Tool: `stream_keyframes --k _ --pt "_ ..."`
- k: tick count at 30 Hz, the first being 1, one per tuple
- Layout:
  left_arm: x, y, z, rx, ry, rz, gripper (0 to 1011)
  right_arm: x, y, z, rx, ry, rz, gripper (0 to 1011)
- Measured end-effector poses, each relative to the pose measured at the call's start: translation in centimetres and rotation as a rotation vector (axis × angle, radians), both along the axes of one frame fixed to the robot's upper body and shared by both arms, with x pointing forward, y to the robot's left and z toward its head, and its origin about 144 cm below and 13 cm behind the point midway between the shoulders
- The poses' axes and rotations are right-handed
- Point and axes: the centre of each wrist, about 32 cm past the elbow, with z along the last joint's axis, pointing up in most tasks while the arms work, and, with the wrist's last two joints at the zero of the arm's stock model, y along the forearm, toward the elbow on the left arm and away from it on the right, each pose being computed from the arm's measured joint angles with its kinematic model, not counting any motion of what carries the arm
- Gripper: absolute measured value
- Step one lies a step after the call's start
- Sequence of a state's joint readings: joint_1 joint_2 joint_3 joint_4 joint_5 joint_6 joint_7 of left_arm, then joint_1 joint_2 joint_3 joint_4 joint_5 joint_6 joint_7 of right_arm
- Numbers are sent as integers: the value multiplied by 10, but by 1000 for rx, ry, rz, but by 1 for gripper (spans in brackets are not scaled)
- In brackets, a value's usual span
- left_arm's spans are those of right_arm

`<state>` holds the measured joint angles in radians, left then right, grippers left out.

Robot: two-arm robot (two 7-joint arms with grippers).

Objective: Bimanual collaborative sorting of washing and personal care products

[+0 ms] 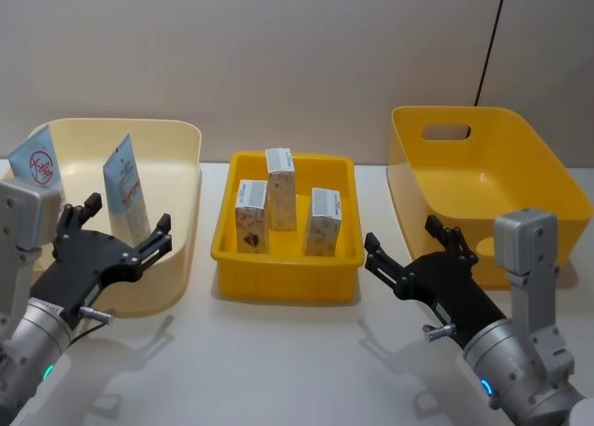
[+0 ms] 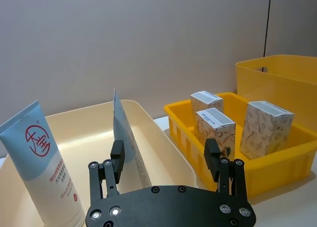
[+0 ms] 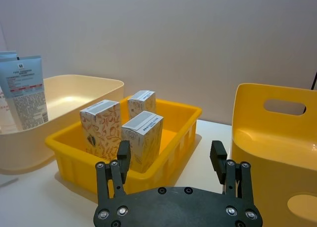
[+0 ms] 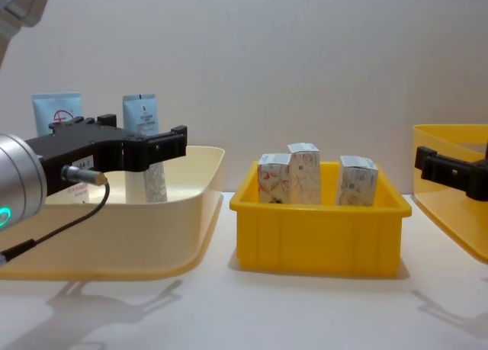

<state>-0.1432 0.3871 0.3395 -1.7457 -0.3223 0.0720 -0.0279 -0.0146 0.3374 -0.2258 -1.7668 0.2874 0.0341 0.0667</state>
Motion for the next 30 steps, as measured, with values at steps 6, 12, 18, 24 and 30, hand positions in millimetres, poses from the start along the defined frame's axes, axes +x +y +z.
stream_keyframes --k 6,12,18,24,30 --pt "9 3 0 -41 31 10 1002 0 0 0 0 0 0 1001" --pt "22 9 0 -67 56 26 1002 0 0 0 0 0 0 1001" --pt "33 15 -2 -77 73 43 1002 0 0 0 0 0 0 1001" --pt "47 23 -5 -82 96 58 1002 0 0 0 0 0 0 1001" --pt "58 27 -9 -87 118 56 1002 0 0 0 0 0 0 1001"
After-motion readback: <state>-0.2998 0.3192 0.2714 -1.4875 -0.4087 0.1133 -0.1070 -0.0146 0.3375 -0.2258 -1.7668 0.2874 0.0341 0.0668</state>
